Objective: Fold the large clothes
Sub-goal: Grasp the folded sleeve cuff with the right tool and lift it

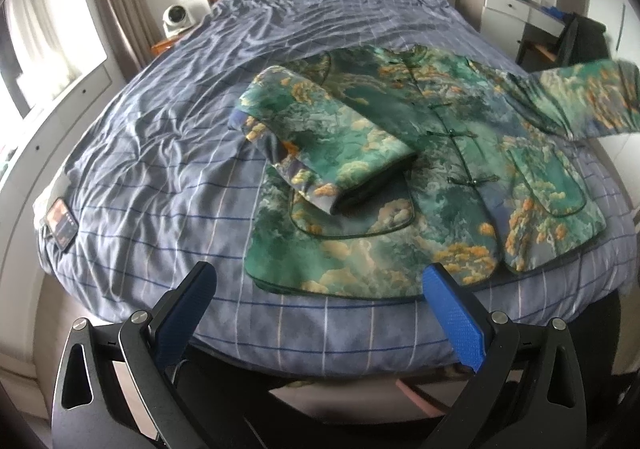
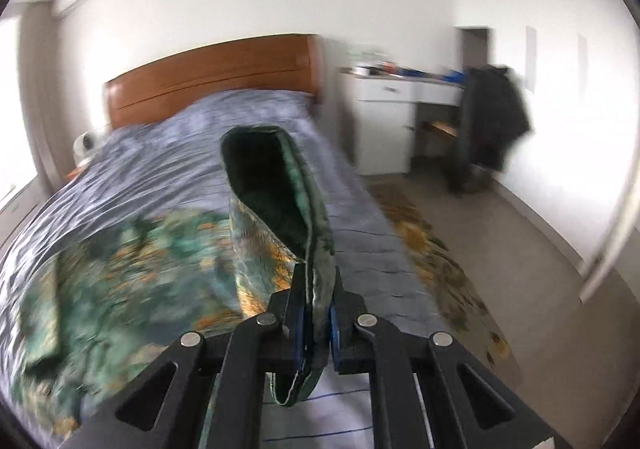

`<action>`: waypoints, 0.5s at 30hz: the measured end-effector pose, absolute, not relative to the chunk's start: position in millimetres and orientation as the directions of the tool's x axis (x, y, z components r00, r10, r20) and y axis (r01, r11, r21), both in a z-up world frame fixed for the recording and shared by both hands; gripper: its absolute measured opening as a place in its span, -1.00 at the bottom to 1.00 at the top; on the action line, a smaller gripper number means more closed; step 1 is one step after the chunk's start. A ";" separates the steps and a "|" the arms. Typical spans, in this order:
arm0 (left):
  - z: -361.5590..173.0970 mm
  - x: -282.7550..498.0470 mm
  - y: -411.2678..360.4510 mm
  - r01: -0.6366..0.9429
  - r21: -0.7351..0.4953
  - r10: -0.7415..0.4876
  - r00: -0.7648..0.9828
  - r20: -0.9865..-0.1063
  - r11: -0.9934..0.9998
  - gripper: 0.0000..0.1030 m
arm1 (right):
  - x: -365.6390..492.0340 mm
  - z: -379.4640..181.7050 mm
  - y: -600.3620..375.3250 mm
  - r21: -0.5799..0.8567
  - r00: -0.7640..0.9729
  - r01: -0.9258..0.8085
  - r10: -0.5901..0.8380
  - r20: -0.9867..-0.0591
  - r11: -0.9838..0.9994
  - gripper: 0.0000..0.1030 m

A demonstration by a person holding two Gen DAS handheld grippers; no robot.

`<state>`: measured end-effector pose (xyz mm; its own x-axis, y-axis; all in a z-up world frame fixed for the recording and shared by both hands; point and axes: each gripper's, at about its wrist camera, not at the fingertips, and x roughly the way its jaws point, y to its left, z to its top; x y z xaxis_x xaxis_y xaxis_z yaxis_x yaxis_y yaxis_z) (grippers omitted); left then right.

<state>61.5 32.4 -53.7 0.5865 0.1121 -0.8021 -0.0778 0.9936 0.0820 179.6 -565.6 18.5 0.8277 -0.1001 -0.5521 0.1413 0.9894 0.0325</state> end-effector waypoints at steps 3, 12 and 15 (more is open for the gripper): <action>-52.0 61.2 33.8 -0.083 0.093 0.124 0.589 -0.799 0.992 0.99 | 183.6 -2.6 -611.3 0.051 0.790 0.250 -0.173 -0.588 0.967 -0.82; -51.5 66.4 42.7 -0.103 0.124 0.161 0.586 -0.794 0.987 0.99 | 185.9 -68.9 -678.8 0.137 0.693 0.397 -0.198 -0.693 0.908 -0.82; -52.1 67.3 44.2 -0.105 0.131 0.168 0.584 -0.794 0.986 0.99 | 187.1 -80.3 -681.0 0.158 0.679 0.409 -0.184 -0.711 0.899 -0.79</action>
